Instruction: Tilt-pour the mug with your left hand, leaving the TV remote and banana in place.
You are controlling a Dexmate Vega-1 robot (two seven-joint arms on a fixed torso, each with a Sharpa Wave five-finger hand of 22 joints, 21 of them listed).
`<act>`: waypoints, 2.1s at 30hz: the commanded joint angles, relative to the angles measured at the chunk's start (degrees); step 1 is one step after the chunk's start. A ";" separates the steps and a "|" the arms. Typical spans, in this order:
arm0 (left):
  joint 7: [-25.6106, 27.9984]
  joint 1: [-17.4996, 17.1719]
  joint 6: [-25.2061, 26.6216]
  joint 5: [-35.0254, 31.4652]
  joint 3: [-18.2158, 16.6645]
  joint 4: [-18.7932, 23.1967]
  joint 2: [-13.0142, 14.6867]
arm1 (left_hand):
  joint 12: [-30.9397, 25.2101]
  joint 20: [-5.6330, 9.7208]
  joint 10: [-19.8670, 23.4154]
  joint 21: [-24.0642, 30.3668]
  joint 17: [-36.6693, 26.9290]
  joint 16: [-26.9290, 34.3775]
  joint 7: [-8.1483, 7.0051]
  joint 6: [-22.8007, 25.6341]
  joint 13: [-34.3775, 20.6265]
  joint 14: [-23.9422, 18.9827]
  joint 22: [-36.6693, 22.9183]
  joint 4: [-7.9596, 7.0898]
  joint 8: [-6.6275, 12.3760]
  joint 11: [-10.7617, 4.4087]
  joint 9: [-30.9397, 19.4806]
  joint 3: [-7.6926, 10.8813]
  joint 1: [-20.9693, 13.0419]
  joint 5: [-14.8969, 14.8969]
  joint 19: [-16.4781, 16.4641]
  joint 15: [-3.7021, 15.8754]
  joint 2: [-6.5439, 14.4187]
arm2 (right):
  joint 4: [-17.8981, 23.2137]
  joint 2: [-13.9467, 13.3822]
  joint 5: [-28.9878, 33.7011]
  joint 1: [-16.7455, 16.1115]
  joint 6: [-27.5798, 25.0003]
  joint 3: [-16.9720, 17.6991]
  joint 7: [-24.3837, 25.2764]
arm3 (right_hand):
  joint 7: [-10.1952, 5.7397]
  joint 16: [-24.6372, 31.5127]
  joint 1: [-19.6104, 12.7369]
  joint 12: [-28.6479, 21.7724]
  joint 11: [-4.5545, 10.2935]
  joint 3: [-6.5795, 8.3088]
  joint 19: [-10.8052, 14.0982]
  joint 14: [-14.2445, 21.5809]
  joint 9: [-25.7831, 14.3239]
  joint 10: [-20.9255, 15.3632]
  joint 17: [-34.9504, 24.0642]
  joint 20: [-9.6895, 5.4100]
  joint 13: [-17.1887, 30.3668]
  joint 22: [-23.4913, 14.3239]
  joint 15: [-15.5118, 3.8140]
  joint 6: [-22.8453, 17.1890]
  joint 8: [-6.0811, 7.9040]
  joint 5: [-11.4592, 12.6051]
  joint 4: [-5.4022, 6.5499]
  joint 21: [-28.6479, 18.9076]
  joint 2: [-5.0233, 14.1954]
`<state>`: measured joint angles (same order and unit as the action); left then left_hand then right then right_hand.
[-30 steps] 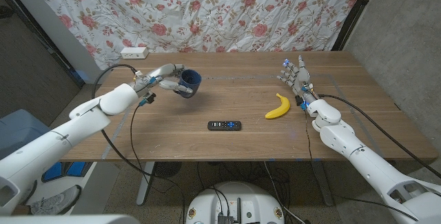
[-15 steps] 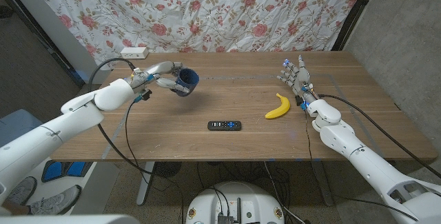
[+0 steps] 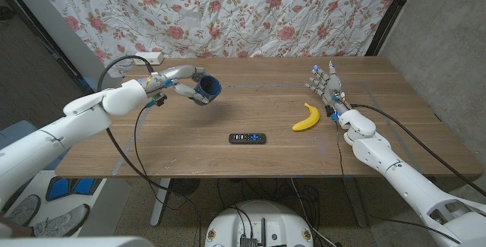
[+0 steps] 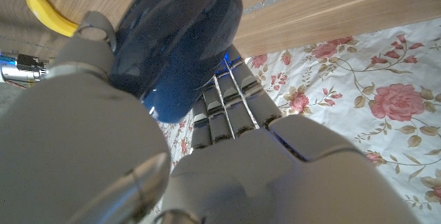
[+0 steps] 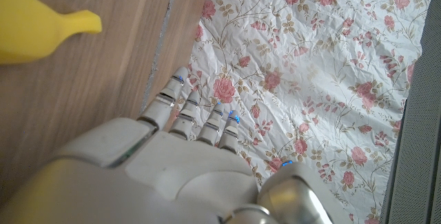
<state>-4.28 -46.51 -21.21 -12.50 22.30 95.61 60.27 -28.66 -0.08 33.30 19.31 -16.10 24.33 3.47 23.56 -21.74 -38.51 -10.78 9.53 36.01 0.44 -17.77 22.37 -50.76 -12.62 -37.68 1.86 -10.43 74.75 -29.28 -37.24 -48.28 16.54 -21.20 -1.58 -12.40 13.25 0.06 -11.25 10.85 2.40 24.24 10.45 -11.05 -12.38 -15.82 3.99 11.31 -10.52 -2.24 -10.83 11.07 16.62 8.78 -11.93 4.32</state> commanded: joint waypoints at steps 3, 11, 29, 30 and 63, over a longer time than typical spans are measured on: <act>-3.39 2.66 0.37 -2.74 1.11 0.73 0.19 | -1.31 0.17 8.26 0.14 -3.35 -0.48 -2.44 3.21 -9.43 -2.50 -0.11 -0.05 10.64 -7.49 -1.94 0.07 -8.41 -0.07 -0.15 8.98 13.62 | -0.02 0.00 0.00 0.03 0.00 0.01 -0.03 | -0.37 0.33 0.06 -0.30 0.13 0.03 0.22 0.42 -0.14 -0.34 -0.14 0.05 0.24 -0.31 -2.91 -0.09 0.21 0.25 0.22 -0.35 0.51; -5.71 5.36 -3.02 -4.11 2.85 -1.07 -0.30 | -1.34 0.28 8.15 0.13 -3.38 -0.76 -2.35 3.18 -9.72 -2.66 -0.11 -0.10 10.88 -7.45 -1.77 0.09 -8.16 -0.07 -0.11 8.90 13.78 | 0.04 -0.01 0.00 0.00 -0.02 0.01 0.00 | -0.37 0.31 0.06 -0.28 0.16 0.02 0.22 0.36 -0.14 -0.29 -0.14 0.05 0.24 -0.31 -2.90 -0.09 0.21 0.25 0.22 -0.35 0.50; -9.99 10.04 -3.76 -11.69 5.75 -0.48 -1.21 | -1.59 0.52 8.43 0.21 -3.61 -1.24 -2.31 3.20 -10.33 -3.08 -0.14 0.06 11.49 -7.84 -1.38 0.28 -8.11 -0.09 -0.26 9.06 14.24 | -0.05 0.01 0.01 0.04 0.01 0.01 -0.04 | -0.37 0.33 0.06 -0.27 0.17 0.02 0.21 0.42 -0.14 -0.26 -0.14 0.07 0.24 -0.31 -2.94 -0.09 0.21 0.26 0.23 -0.35 0.52; -10.40 10.33 -3.53 -12.13 5.89 -0.30 -1.21 | -1.63 0.54 8.49 0.26 -3.62 -1.24 -2.29 3.26 -10.38 -3.22 -0.15 0.10 11.56 -7.92 -1.35 0.28 -8.13 -0.09 -0.38 9.17 14.23 | -0.04 0.01 0.01 0.04 0.00 0.01 -0.04 | -0.37 0.34 0.06 -0.26 0.17 0.03 0.24 0.43 -0.14 -0.24 -0.14 0.05 0.24 -0.31 -2.88 -0.09 0.21 0.26 0.23 -0.36 0.52; -24.71 18.14 2.29 -22.34 11.75 3.78 -2.89 | -2.38 0.85 10.33 0.70 -3.52 -2.34 -2.28 5.17 -11.57 -5.65 -0.24 -0.11 13.67 -7.75 -0.58 0.98 -6.93 0.00 -1.04 9.50 15.78 | -0.05 0.01 0.01 0.04 0.02 0.01 -0.04 | -0.37 0.31 0.05 -0.28 0.12 0.03 0.21 0.35 -0.14 -0.27 -0.14 0.06 0.24 -0.31 -2.93 -0.09 0.21 0.26 0.23 -0.35 0.52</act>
<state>-24.60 -30.72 -19.89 -32.17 32.21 98.62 57.77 -29.51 0.53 34.50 19.54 -16.11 22.11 4.62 24.70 -21.73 -41.29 -10.78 9.89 36.38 1.63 -18.10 22.32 -50.76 -12.17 -38.30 1.92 -10.43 74.66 -29.25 -37.23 -48.24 16.55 -21.20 -1.63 -12.40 13.25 0.06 -11.25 10.85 2.39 24.24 10.45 -11.05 -12.38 -15.82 3.99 11.31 -10.52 -2.24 -10.83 11.07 16.62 8.78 -11.93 4.32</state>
